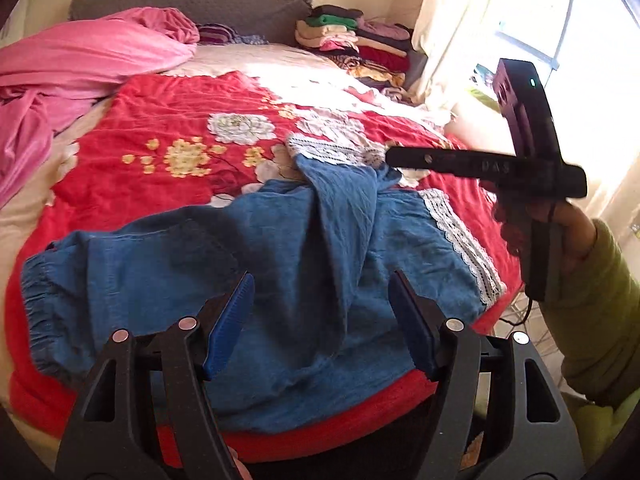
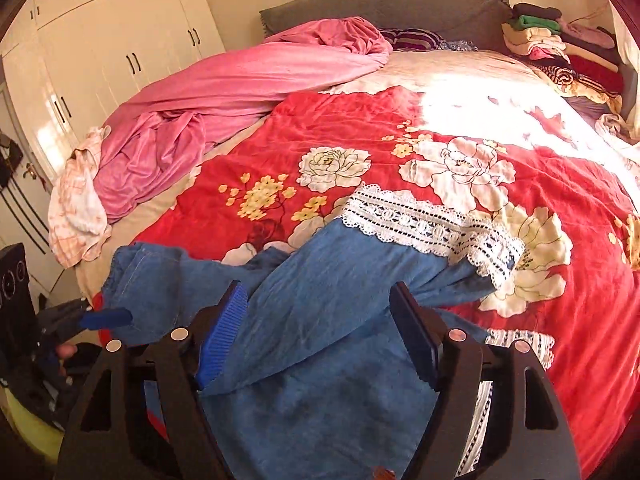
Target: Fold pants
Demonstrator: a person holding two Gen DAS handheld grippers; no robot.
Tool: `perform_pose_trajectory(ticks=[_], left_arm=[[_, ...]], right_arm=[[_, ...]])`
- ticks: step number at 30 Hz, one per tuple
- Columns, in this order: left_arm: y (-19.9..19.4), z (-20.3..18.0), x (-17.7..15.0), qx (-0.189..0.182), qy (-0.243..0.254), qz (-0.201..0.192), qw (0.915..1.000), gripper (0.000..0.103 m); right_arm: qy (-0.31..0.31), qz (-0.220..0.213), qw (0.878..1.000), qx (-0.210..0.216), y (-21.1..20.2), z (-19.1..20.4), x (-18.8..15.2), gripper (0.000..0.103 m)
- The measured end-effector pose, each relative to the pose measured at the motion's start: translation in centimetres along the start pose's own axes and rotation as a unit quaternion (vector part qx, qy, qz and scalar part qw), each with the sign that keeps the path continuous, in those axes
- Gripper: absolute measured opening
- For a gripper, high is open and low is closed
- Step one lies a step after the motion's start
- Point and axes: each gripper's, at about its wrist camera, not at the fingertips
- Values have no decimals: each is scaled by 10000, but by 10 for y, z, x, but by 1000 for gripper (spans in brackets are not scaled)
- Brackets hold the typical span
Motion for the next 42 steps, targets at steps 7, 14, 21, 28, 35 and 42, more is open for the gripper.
perform_pose_trajectory(ticks=[7,14,21,28,35,42], left_arm=[[63,-3,1,-291,25,661,9974,50],[84,0,-10,-284,-111,769,9966,0],[81,0,-13,-397,-44,735,9965,0],[74,4,-14,-470,-111,683,9965,0],[66,3,-16,-442,-96,624,9970,6],[72,6,-13,-350,-92,584,9976,5]], right_arm=[[-85,429,9989,-178,49,-1,37,73],[-239,974,9941,-417,116,8,58,81],[29,1473,9862,-754,174,1,78,81],[-276,1331,9850,-1059,181,-9,80,18],[638,605,9950,-469,105,-55,64,9],[1483,-12,9876,-519,11,-106,25,9]])
Point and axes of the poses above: each gripper's, at about its wrist camera, not at the fingertips, and y roughly the way its jaws point, z to its left, x to its top, and after that the axes turned 8 degrees about -x, right-handed
